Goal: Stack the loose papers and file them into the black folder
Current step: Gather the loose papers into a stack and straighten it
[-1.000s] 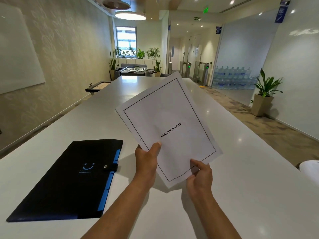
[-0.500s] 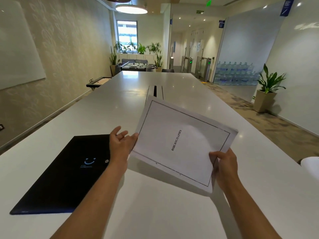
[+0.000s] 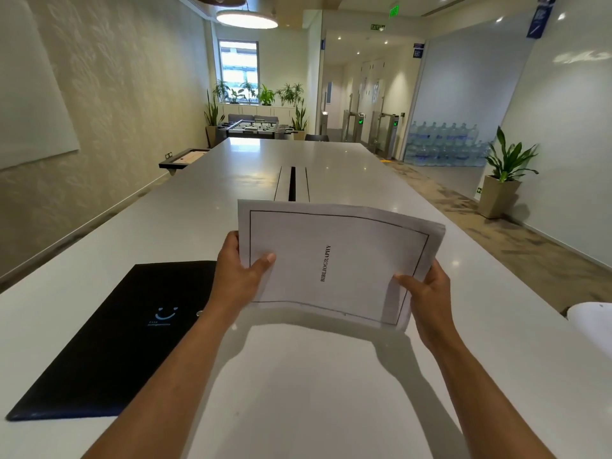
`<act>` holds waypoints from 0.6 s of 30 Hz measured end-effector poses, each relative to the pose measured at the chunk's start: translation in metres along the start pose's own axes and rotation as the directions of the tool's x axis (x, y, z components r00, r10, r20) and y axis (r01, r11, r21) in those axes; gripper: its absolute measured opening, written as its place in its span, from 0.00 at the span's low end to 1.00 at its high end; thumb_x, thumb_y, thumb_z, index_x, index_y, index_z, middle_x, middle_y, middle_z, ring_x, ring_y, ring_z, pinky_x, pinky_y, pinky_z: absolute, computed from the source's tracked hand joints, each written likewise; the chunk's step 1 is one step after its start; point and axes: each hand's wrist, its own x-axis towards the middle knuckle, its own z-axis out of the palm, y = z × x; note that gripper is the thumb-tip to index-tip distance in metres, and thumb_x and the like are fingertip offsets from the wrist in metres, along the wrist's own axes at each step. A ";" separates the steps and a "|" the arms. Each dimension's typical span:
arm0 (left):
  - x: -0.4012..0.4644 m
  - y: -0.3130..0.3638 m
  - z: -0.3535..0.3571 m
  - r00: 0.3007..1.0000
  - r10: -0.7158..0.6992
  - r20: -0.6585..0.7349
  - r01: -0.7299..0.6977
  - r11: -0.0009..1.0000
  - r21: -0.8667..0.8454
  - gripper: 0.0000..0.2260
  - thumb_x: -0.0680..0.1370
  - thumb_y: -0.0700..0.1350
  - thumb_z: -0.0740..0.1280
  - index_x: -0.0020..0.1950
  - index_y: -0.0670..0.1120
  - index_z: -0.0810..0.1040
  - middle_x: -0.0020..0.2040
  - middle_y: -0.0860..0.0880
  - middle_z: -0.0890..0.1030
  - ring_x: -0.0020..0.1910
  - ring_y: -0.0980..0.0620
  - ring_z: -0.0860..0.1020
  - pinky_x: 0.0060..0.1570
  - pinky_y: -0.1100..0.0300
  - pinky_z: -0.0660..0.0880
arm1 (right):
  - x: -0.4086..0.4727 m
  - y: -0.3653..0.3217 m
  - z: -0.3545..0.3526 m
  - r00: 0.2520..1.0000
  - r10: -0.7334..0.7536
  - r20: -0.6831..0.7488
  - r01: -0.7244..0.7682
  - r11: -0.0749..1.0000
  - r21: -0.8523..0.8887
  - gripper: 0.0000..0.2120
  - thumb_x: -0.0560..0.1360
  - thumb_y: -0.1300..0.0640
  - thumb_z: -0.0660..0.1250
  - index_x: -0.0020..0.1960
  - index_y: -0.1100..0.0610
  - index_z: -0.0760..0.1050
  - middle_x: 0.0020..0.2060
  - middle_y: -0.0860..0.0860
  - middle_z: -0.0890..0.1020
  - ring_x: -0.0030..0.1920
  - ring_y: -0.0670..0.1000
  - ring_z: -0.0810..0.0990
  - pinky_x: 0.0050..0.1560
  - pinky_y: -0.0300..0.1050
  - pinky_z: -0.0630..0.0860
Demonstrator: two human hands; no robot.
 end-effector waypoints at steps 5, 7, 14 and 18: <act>-0.014 -0.018 0.000 1.000 -0.028 0.005 0.028 0.999 0.040 0.30 0.72 0.39 0.74 0.68 0.48 0.63 0.60 0.47 0.74 0.59 0.48 0.75 0.60 0.47 0.75 | -0.012 0.022 0.000 0.999 0.006 0.051 -0.003 0.997 -0.073 0.28 0.69 0.64 0.71 0.66 0.53 0.66 0.58 0.55 0.78 0.57 0.55 0.79 0.49 0.44 0.80; -0.017 -0.023 -0.002 1.000 -0.007 0.001 0.007 0.999 0.038 0.37 0.72 0.37 0.74 0.73 0.55 0.57 0.62 0.48 0.72 0.62 0.48 0.74 0.62 0.45 0.73 | -0.014 0.025 0.005 0.997 -0.033 0.063 0.040 0.992 -0.123 0.33 0.71 0.68 0.71 0.68 0.48 0.60 0.61 0.53 0.74 0.60 0.53 0.77 0.47 0.39 0.80; -0.007 -0.004 -0.003 0.951 0.308 0.028 -0.305 0.918 0.255 0.40 0.74 0.37 0.71 0.74 0.66 0.54 0.65 0.52 0.64 0.65 0.58 0.67 0.62 0.67 0.66 | -0.004 0.008 0.018 0.933 -0.358 0.036 0.345 0.861 -0.375 0.43 0.68 0.70 0.71 0.75 0.47 0.54 0.69 0.40 0.64 0.67 0.36 0.64 0.67 0.32 0.62; -0.007 -0.006 0.000 0.932 0.362 0.016 -0.341 0.862 0.374 0.25 0.75 0.38 0.70 0.69 0.55 0.69 0.66 0.46 0.65 0.62 0.59 0.65 0.56 0.79 0.62 | 0.001 0.000 0.025 0.926 -0.374 0.052 0.352 0.805 -0.478 0.28 0.70 0.69 0.68 0.67 0.53 0.69 0.60 0.50 0.71 0.57 0.38 0.68 0.60 0.24 0.65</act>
